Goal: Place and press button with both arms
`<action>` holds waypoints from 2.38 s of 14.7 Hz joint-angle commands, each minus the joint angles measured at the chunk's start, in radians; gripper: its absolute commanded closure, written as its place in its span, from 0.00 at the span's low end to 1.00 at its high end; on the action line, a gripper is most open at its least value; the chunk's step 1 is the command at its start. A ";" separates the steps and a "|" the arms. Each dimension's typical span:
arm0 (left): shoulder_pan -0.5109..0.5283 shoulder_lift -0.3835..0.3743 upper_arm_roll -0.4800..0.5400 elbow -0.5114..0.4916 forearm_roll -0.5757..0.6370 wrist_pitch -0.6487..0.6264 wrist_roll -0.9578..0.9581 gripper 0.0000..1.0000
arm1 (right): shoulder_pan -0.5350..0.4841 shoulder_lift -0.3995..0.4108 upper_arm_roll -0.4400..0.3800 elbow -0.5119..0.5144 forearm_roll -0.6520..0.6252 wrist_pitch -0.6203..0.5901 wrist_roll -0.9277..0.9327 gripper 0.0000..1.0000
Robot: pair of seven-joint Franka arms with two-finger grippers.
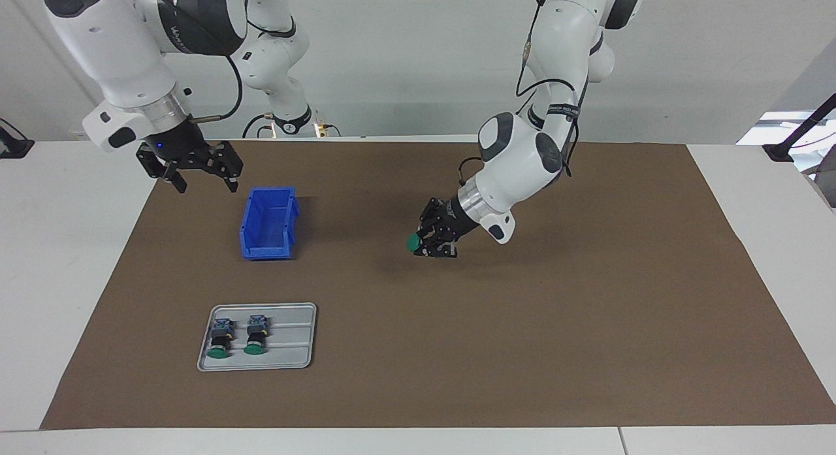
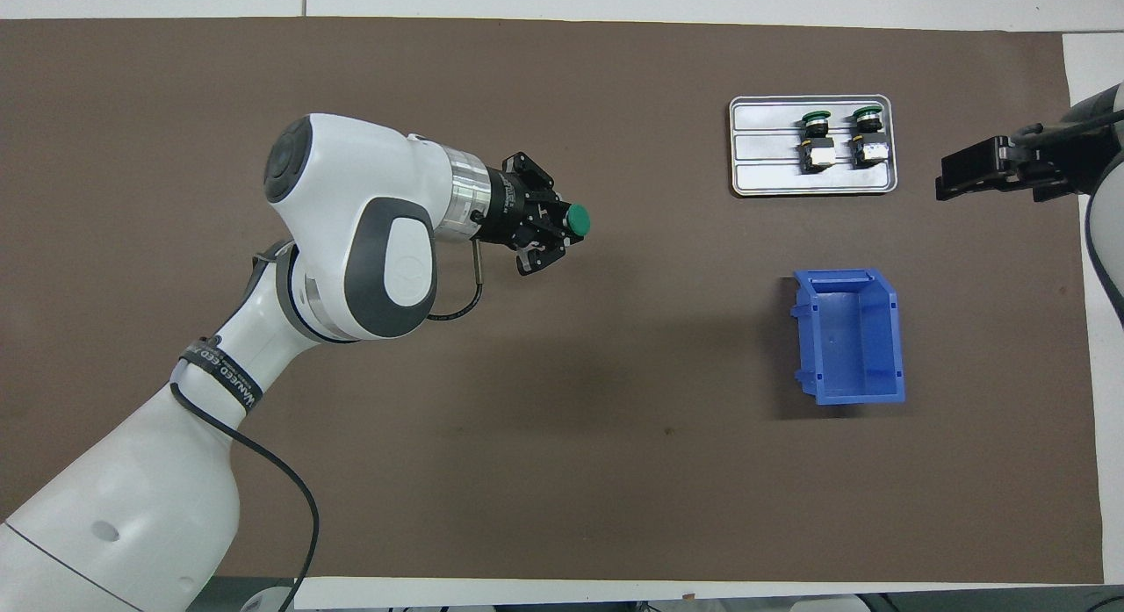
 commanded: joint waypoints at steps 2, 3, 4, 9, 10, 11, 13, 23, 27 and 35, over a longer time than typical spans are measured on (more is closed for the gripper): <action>0.037 -0.114 -0.002 -0.198 -0.350 0.036 0.331 1.00 | -0.008 -0.024 0.001 -0.013 -0.018 0.003 -0.016 0.02; 0.051 -0.113 -0.004 -0.211 -0.370 0.033 0.336 1.00 | -0.008 -0.027 0.001 -0.013 -0.018 0.003 -0.016 0.02; 0.066 -0.105 -0.004 -0.214 -0.402 0.029 0.347 1.00 | -0.010 -0.027 0.001 -0.013 -0.018 0.004 -0.013 0.02; 0.114 -0.051 -0.004 -0.249 -0.575 -0.097 0.690 1.00 | -0.011 -0.042 0.002 -0.016 -0.009 -0.005 -0.016 0.01; 0.118 -0.039 -0.004 -0.251 -0.585 -0.114 0.748 1.00 | -0.010 -0.047 0.004 -0.020 -0.009 -0.023 -0.016 0.01; 0.127 -0.025 -0.004 -0.258 -0.635 -0.135 0.832 1.00 | -0.010 -0.052 0.004 -0.020 -0.009 -0.039 -0.016 0.01; 0.138 0.001 -0.004 -0.265 -0.761 -0.163 0.891 1.00 | -0.010 -0.052 0.004 -0.020 -0.009 -0.042 -0.016 0.01; 0.115 0.073 -0.004 -0.282 -0.914 -0.255 1.023 1.00 | -0.010 -0.052 0.004 -0.020 -0.009 -0.044 -0.016 0.01; 0.086 0.074 -0.002 -0.286 -0.918 -0.222 1.028 1.00 | -0.010 -0.052 0.004 -0.020 -0.009 -0.044 -0.016 0.01; 0.032 0.081 -0.002 -0.288 -0.918 -0.130 1.059 1.00 | -0.010 -0.053 0.004 -0.020 -0.009 -0.044 -0.016 0.01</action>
